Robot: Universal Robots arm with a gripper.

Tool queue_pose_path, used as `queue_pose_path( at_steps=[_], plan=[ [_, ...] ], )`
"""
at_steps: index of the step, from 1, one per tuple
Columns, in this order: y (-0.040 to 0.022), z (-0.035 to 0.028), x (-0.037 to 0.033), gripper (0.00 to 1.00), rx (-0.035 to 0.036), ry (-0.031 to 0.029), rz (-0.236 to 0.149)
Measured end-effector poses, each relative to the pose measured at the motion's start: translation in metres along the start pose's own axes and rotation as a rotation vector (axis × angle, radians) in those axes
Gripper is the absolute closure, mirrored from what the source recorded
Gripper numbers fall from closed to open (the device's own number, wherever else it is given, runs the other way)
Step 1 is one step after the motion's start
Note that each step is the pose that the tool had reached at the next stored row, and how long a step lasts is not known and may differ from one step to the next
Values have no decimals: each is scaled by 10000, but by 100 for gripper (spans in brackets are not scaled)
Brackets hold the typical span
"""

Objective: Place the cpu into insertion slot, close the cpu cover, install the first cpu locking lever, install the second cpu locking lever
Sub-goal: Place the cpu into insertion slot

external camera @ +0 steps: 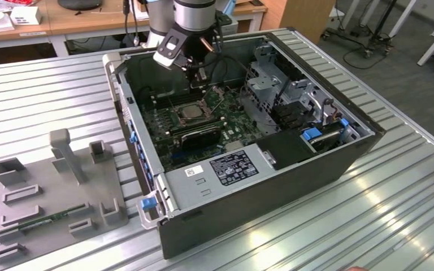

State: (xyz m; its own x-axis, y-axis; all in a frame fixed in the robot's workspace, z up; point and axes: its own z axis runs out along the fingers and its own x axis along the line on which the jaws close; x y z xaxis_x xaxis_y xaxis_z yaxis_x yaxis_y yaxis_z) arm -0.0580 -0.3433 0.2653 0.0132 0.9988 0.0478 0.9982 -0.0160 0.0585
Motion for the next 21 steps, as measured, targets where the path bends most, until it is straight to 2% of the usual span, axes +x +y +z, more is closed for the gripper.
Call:
queue_pose_path(
  at_steps=[21],
  plan=[
    [13, -26, 2, 89, 1, 0, -2]
  ],
)
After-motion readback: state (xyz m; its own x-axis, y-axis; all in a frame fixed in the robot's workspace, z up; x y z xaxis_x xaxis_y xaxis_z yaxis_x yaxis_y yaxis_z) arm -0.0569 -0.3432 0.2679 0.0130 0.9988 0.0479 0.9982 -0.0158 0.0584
